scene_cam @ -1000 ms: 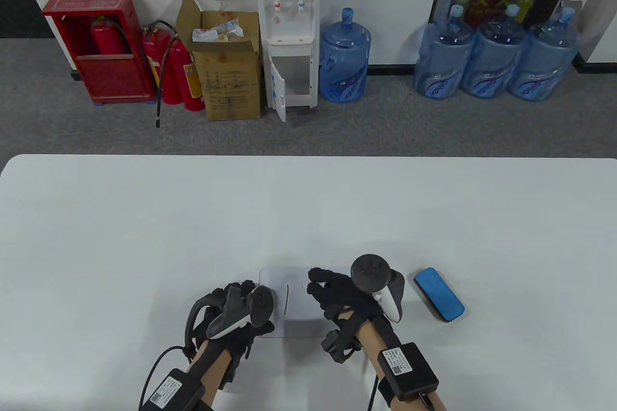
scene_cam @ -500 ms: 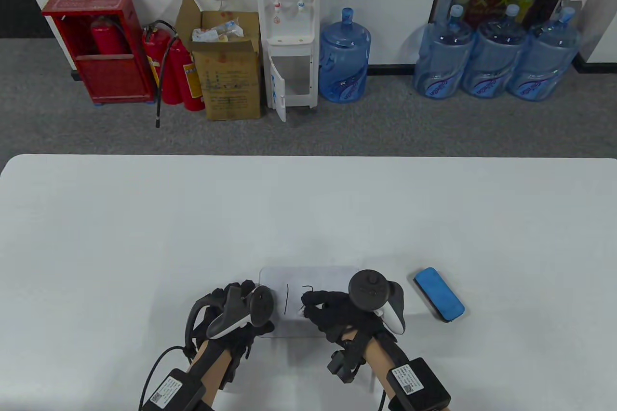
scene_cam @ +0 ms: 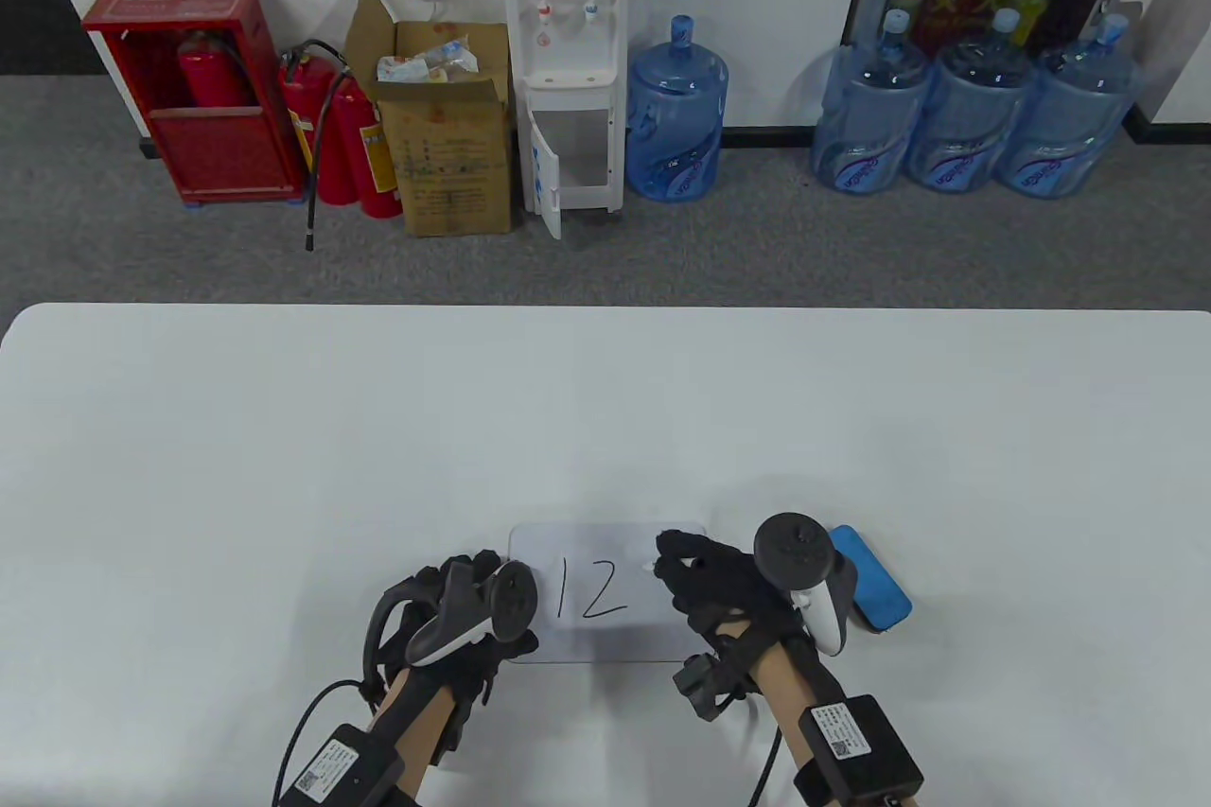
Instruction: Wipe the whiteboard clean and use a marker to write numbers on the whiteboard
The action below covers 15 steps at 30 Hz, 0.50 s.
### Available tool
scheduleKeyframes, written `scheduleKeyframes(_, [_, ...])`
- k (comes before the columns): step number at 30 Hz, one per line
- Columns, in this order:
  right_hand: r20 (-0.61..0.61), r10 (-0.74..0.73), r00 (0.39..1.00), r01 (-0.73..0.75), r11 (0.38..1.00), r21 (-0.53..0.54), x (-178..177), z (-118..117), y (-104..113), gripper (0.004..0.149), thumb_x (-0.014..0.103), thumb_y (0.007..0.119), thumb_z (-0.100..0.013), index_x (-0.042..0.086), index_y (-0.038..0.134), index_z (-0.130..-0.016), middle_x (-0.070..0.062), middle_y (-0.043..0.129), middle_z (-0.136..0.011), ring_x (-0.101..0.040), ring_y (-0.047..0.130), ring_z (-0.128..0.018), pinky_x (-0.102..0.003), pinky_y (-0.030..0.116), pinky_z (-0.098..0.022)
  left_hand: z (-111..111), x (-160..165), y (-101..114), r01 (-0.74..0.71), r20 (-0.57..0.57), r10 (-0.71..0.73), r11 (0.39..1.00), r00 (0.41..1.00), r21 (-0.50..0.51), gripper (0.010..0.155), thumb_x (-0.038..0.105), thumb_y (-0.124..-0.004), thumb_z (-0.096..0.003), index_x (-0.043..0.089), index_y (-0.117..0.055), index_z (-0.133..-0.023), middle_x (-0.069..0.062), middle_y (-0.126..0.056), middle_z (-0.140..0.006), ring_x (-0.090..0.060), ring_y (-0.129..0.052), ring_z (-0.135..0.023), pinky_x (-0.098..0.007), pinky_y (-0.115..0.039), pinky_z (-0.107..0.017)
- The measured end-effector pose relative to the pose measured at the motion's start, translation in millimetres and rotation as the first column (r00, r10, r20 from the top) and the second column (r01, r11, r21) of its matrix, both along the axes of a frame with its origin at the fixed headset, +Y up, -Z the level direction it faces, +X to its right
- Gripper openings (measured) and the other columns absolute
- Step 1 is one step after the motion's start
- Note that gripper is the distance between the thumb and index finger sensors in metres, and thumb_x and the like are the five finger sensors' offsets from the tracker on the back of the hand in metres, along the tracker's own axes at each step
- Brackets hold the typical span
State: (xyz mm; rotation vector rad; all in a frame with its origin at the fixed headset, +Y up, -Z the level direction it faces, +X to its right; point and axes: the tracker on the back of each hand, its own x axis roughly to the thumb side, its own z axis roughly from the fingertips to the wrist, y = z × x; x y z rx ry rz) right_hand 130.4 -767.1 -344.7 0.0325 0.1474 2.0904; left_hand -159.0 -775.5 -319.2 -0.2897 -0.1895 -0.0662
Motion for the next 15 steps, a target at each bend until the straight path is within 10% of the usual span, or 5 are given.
scheduleKeyframes(15, [-0.001, 0.028, 1.0, -0.028, 0.999, -0.037, -2.3, -9.2, -8.6, 0.056, 0.04, 0.084, -0.045, 0.011, 0.08, -0.093, -0.019, 0.085, -0.082, -0.035, 0.097, -0.053, -0.054, 0.074, -0.036, 0.0, -0.1, -0.4, -0.003, 0.0, 0.003, 1.0, 1.0, -0.001, 0.073, 0.059, -0.07, -0.0399, 0.039, -0.055, -0.108, -0.004, -0.054, -0.123, -0.039, -0.062, -0.108, -0.065, -0.046, -0.078])
